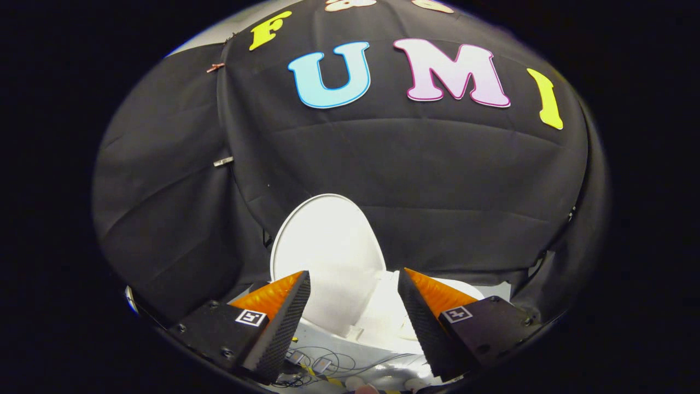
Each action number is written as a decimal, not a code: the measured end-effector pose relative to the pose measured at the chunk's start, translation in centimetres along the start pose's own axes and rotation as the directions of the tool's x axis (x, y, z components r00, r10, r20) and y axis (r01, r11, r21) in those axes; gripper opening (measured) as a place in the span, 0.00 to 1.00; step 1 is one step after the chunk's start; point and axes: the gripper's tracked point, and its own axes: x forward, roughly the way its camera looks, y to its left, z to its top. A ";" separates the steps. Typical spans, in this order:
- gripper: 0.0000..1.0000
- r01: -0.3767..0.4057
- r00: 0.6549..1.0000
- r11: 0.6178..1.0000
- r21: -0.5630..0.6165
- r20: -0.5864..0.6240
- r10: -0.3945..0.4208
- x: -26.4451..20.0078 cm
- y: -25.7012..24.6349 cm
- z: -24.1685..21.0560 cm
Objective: Open the toilet lid.
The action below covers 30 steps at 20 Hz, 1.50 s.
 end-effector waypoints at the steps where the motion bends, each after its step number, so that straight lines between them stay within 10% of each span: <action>1: 1.00 -0.014 0.999 1.000 0.006 0.029 0.014 -0.2 -0.8 0.2; 15: 0.99 0.172 0.928 0.985 -0.025 0.340 -0.154 -2.3 -19.6 -6.0; 30: 0.99 0.355 0.821 0.934 0.023 0.470 -0.324 -4.8 -27.3 -13.5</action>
